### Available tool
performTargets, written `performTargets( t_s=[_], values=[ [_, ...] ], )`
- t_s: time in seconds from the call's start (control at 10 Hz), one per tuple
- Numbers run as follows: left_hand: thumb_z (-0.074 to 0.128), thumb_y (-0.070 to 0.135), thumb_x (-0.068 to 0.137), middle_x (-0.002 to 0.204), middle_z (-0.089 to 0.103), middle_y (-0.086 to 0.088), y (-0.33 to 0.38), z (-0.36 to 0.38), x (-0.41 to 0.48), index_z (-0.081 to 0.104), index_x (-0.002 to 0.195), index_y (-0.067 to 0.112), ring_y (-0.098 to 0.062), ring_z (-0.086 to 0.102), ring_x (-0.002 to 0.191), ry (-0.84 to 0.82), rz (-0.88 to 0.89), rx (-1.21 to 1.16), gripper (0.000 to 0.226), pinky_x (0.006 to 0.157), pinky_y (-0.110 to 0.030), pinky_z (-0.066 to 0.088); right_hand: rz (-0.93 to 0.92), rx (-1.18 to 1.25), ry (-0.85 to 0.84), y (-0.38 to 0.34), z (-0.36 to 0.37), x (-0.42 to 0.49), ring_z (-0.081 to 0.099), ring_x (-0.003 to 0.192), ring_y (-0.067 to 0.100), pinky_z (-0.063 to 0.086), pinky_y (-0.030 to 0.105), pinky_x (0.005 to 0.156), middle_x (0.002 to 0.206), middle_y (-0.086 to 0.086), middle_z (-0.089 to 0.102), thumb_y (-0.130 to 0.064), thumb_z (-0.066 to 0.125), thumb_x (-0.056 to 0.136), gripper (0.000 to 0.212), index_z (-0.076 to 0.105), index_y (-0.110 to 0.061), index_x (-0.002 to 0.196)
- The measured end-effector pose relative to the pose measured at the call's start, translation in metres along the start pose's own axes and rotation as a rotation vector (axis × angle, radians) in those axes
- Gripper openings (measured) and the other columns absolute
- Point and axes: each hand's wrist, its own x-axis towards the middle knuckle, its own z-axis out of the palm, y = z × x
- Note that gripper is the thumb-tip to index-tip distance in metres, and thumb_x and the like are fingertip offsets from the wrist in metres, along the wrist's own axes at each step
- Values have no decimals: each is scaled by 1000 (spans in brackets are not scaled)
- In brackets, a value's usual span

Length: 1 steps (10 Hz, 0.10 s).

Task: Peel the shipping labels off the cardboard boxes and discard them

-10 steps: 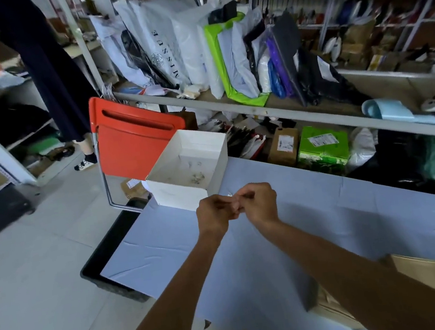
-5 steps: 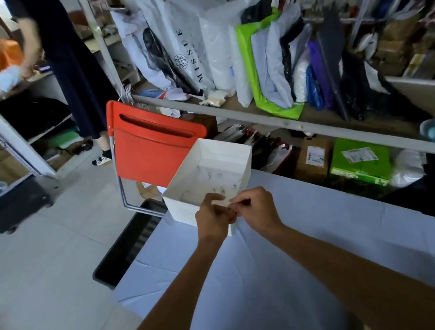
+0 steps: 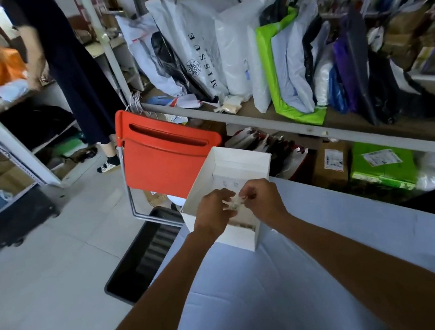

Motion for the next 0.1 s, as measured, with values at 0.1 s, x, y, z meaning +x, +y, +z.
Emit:
performTargets(
  t_s=[0.1],
  values=[
    [74, 15, 79, 118, 63, 0, 0, -12, 5, 60, 121, 17, -18, 61, 104, 19, 85, 341, 45, 94, -31, 49, -23, -33, 36, 2, 4, 20, 62, 92, 17, 46, 20, 78, 97, 8, 70, 20, 53, 70, 36, 70, -5, 91]
  ],
)
